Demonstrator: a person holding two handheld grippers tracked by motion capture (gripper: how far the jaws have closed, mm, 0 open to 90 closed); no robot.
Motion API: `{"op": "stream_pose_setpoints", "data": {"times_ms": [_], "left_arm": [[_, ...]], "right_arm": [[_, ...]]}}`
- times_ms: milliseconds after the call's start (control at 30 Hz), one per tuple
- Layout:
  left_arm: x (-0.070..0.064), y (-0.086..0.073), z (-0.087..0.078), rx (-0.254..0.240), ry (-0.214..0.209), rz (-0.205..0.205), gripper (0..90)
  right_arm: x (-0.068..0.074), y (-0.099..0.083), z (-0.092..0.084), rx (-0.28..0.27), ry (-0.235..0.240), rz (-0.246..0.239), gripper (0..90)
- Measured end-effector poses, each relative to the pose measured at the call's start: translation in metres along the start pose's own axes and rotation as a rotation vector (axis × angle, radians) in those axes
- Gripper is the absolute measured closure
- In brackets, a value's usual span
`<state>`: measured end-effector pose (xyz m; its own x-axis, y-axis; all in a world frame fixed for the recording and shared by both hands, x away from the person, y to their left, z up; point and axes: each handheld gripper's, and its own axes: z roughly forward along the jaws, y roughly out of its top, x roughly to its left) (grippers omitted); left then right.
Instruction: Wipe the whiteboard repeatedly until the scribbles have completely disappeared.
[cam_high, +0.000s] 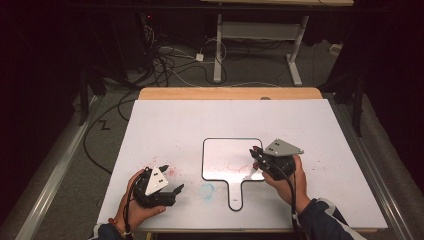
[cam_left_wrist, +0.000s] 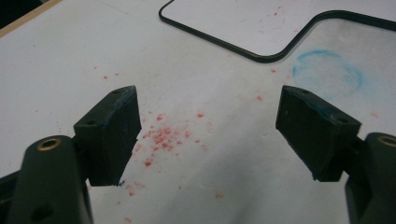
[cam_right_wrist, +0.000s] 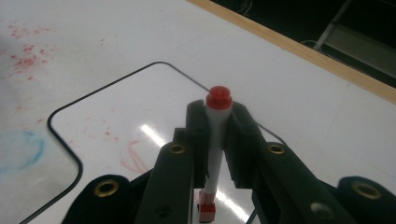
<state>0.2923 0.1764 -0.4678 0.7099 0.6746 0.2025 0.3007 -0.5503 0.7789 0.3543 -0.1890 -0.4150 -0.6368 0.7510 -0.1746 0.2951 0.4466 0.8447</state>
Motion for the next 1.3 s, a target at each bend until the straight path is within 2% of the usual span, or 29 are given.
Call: {"op": "stream_pose_setpoints", "data": {"times_ms": [100,167,233,333,400,433,467,500,567,667,700,800,867,900,1000,1067,1133,1167,1233,1300], "left_arm": [[0.0,0.0,0.001,0.004,-0.001,-0.001,21.3],[0.0,0.0,0.001,0.005,-0.002,-0.001,21.4],[0.0,0.0,0.001,0.004,-0.002,0.0,21.3],[0.0,0.0,0.0,0.002,0.0,-0.001,21.3],[0.0,0.0,0.0,0.002,-0.001,-0.003,21.3],[0.0,0.0,0.0,0.002,-0.002,-0.003,21.4],[0.0,0.0,0.001,0.003,-0.002,-0.002,21.3],[0.0,0.0,0.001,0.003,-0.004,-0.003,21.3],[0.0,0.0,0.002,0.006,-0.003,0.0,21.3],[0.0,0.0,0.002,0.007,-0.005,0.003,21.3],[0.0,0.0,0.001,0.006,-0.005,0.003,21.3],[0.0,0.0,0.0,0.003,-0.003,-0.002,21.3],[0.0,0.0,0.0,0.002,-0.003,-0.001,21.3],[0.0,0.0,0.0,0.003,-0.004,0.001,21.3],[0.0,0.0,0.001,0.004,-0.007,0.0,21.3],[0.0,0.0,0.0,0.004,-0.007,0.0,21.3],[-0.001,0.0,0.001,0.01,-0.013,-0.009,21.3],[-0.001,0.0,0.0,0.005,-0.008,0.001,21.3],[-0.002,0.0,0.0,0.006,-0.007,0.006,21.3],[-0.002,0.0,-0.001,0.006,-0.008,0.007,21.3]], "right_arm": [[0.001,0.001,0.005,-0.024,0.035,0.031,81.4],[0.006,0.002,0.008,-0.038,0.079,0.049,81.4],[0.012,0.005,0.01,-0.039,0.098,0.034,81.4],[0.012,0.006,0.012,-0.031,0.069,0.009,81.4],[0.006,0.006,0.013,-0.018,0.001,0.0,81.4],[0.001,0.006,0.014,-0.018,-0.002,0.021,81.4],[-0.002,0.006,0.014,-0.019,0.006,0.047,81.4],[-0.002,0.007,0.014,-0.016,0.012,0.052,81.4],[0.004,0.008,0.016,-0.021,0.061,0.073,81.4],[0.016,0.012,0.019,-0.024,0.137,0.069,81.4],[0.019,0.013,0.02,-0.022,0.147,0.068,81.4],[0.019,0.015,0.02,-0.008,0.11,0.028,81.4],[0.015,0.015,0.02,0.004,0.051,0.0,81.4],[0.013,0.015,0.02,0.007,0.04,0.008,81.4],[0.012,0.016,0.022,0.004,0.058,0.028,81.4],[0.019,0.016,0.022,-0.006,0.133,0.053,81.4],[0.027,0.017,0.02,-0.002,0.161,0.039,81.4],[0.029,0.017,0.019,0.002,0.163,0.034,81.4],[0.026,0.016,0.017,0.008,0.134,0.015,81.4],[0.017,0.015,0.017,0.018,0.07,0.014,81.4]]}}
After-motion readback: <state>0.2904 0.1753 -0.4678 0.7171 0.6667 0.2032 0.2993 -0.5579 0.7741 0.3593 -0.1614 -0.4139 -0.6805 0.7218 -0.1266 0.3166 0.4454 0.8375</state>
